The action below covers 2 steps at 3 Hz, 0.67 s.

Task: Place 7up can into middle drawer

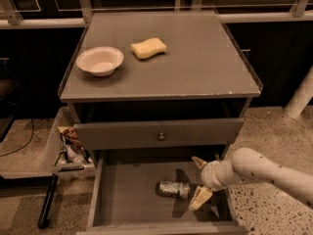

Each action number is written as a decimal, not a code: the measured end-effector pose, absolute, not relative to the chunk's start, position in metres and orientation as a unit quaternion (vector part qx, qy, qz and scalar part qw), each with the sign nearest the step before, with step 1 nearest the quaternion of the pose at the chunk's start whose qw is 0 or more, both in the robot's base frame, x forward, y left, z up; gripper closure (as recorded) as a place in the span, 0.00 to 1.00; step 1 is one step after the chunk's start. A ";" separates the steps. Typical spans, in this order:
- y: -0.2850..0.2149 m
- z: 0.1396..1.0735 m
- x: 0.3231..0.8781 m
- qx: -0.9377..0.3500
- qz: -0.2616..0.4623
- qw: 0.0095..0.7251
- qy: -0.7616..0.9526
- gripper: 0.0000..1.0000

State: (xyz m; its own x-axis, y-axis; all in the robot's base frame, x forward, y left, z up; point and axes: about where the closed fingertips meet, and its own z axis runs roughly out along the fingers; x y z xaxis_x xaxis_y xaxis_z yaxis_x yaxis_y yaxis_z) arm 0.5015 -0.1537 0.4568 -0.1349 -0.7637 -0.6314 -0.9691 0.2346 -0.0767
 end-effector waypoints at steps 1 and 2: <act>-0.182 0.516 0.482 -0.604 0.160 0.297 0.722 0.00; -0.203 0.566 0.465 -0.613 0.149 0.314 0.710 0.00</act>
Offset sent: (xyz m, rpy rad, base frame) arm -0.0671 -0.0888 0.1961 -0.0061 -0.1909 0.0367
